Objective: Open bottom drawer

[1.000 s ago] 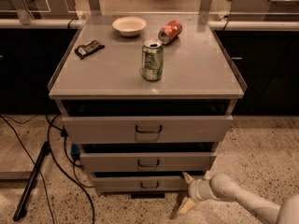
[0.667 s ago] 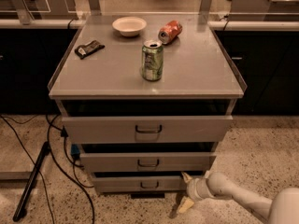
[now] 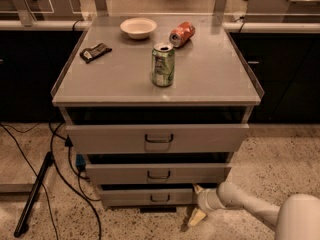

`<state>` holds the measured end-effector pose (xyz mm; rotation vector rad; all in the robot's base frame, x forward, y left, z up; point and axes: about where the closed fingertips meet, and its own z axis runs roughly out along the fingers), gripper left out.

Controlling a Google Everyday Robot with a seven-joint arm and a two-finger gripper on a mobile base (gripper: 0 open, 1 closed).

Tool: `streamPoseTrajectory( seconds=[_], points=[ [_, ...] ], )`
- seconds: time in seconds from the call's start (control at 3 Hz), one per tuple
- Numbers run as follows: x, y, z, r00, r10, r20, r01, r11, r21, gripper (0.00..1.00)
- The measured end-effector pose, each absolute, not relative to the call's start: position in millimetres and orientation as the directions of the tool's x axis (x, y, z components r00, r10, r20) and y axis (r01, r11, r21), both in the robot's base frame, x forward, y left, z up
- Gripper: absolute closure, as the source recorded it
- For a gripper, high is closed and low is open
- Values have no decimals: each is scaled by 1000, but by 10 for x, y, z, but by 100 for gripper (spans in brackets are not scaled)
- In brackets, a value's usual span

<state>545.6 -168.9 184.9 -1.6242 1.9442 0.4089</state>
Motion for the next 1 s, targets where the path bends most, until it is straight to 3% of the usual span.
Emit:
streamPoseTrajectory(
  seconds=[1.0],
  points=[
    [5498, -1550, 1778, -73, -791, -608, -988, 140, -63, 0]
  ],
)
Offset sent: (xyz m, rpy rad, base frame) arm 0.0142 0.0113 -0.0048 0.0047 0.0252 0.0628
